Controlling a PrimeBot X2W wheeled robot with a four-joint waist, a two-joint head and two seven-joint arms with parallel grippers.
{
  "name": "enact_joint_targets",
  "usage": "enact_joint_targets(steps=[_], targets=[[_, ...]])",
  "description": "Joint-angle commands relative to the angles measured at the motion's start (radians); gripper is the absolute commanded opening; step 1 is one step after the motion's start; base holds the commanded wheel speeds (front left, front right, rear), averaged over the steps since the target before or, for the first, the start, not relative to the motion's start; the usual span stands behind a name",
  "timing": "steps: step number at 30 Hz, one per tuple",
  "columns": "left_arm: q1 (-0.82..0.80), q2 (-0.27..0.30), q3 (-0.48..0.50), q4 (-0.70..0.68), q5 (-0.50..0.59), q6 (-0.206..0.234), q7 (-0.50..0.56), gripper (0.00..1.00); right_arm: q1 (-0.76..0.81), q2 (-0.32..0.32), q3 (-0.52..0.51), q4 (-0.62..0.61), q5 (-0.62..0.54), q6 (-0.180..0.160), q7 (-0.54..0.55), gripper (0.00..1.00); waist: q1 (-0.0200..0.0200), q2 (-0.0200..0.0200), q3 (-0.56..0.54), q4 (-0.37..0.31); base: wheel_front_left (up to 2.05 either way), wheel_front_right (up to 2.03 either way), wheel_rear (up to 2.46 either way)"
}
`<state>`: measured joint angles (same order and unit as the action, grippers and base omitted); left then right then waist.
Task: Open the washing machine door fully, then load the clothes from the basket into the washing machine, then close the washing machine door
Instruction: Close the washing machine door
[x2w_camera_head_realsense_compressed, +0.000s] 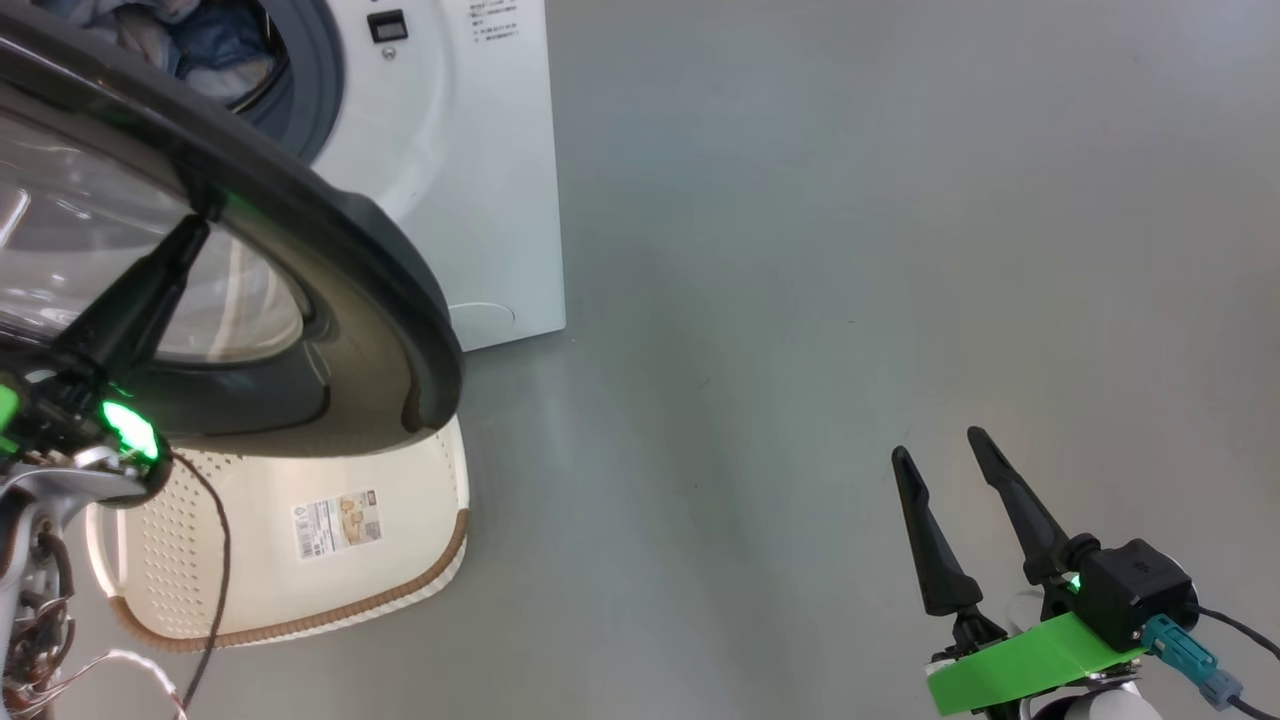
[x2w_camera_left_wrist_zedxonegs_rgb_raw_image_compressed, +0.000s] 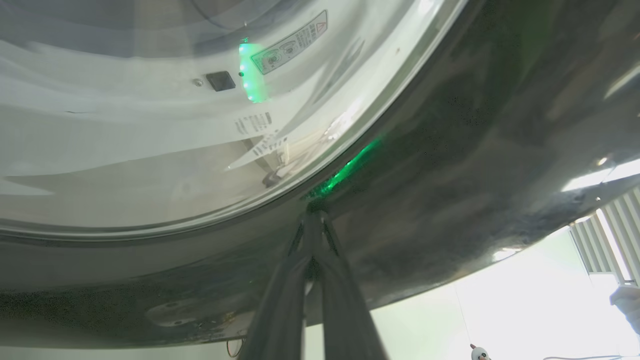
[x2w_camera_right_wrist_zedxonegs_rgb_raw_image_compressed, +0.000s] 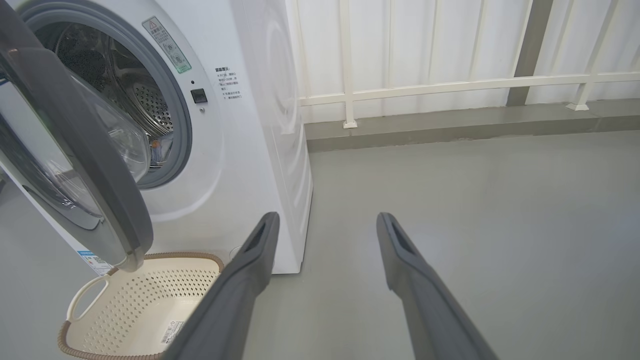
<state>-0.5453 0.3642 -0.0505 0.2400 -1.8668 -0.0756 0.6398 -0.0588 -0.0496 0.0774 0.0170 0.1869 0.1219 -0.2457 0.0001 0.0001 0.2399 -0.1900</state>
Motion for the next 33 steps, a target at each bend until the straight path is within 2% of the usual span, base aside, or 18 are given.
enact_joint_targets(steps=[1, 10, 16, 18, 19, 20, 23, 26, 33], targets=[[-0.033, 0.041, 0.044, -0.019, 0.001, -0.015, 0.001, 0.0, -0.02, -0.001, 0.02, -0.019, 0.005, 0.009, -0.01, 1.0, -0.0001, -0.0001, -0.001, 0.001, 0.0, 0.0, 0.0], [0.086, 0.041, 0.107, -0.058, -0.012, -0.037, -0.024, 0.0, -0.019, -0.001, 0.013, -0.015, 0.002, 0.009, -0.014, 1.0, -0.0001, -0.0001, -0.003, 0.016, 0.0, 0.0, 0.0], [0.221, -0.003, 0.177, -0.122, -0.003, -0.052, -0.082, 0.0, -0.005, -0.001, -0.005, -0.015, 0.0, 0.009, -0.015, 1.0, -0.0001, -0.0001, -0.009, 0.033, 0.0, 0.0, 0.0], [0.294, -0.041, 0.195, -0.165, 0.022, -0.054, -0.11, 0.49, 0.003, -0.001, -0.012, -0.015, -0.002, 0.009, -0.015, 1.0, -0.0001, -0.0001, -0.018, 0.046, 0.0, 0.0, 0.0], [0.316, -0.06, 0.204, -0.186, 0.027, -0.054, -0.121, 0.93, 0.006, -0.001, -0.013, -0.014, -0.004, 0.009, -0.015, 1.0, -0.0001, -0.0001, -0.022, 0.05, 0.0, 0.0, 0.0], [0.338, -0.08, 0.214, -0.209, 0.028, -0.054, -0.128, 1.0, 0.009, -0.001, -0.014, -0.014, -0.005, 0.009, -0.015, 1.0, -0.0001, -0.0001, -0.025, 0.056, 0.0, 0.0, 0.0], [0.413, -0.11, 0.212, -0.254, 0.107, -0.055, -0.153, 1.0, 0.018, -0.001, -0.017, -0.015, -0.01, 0.009, -0.015, 1.0, -0.0001, -0.0001, -0.04, 0.075, 0.0, 0.0, 0.0], [0.465, -0.167, 0.227, -0.302, 0.133, -0.055, -0.187, 1.0, 0.025, -0.001, -0.015, -0.014, -0.019, 0.009, -0.014, 1.0, -0.0001, -0.0001, -0.057, 0.094, 0.0, 0.0, 0.0], [0.558, -0.238, 0.228, -0.378, 0.269, -0.055, -0.278, 1.0, 0.047, -0.001, -0.019, -0.025, -0.033, 0.009, 0.004, 1.0, -0.0001, -0.0001, -0.094, 0.156, 0.0, 0.0, 0.0]])
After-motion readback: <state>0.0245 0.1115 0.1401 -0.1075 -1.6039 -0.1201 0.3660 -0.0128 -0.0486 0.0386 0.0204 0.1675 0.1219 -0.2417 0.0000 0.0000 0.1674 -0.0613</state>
